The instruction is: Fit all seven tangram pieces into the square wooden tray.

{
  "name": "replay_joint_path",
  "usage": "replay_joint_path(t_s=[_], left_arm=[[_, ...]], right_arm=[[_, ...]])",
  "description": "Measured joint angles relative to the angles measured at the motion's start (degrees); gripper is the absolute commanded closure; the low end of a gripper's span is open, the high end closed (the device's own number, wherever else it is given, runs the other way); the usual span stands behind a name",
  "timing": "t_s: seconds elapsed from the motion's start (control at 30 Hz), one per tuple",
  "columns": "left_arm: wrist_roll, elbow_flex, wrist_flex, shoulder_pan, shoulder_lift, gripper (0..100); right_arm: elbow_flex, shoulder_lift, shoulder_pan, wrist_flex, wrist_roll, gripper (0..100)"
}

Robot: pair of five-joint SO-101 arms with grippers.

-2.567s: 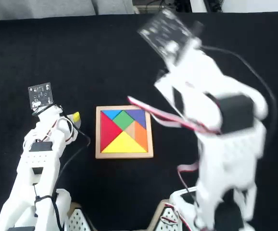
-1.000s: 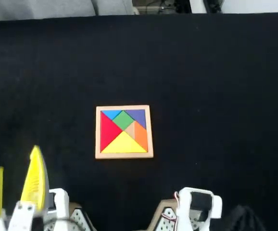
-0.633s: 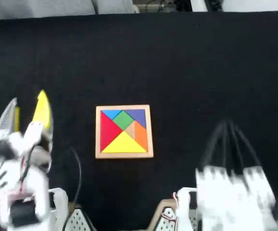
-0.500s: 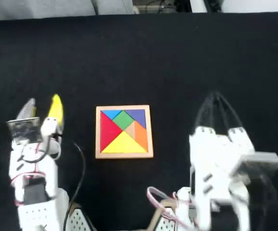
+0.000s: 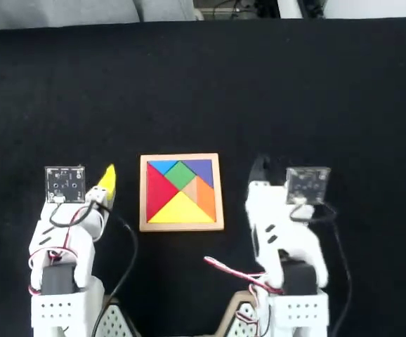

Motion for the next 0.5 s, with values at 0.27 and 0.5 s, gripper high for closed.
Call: replay_joint_path(t_s=[0.27, 0.5], left_arm=[[0.0, 0.0, 18.11, -2.9, 0.0, 77], [0.09, 0.0, 28.66, -2.9, 0.0, 78]], right_arm=[[1.14, 0.0, 0.0, 16.53, 0.09, 98.6], [1.14, 0.0, 0.97, 29.8, 0.09, 98.6]])
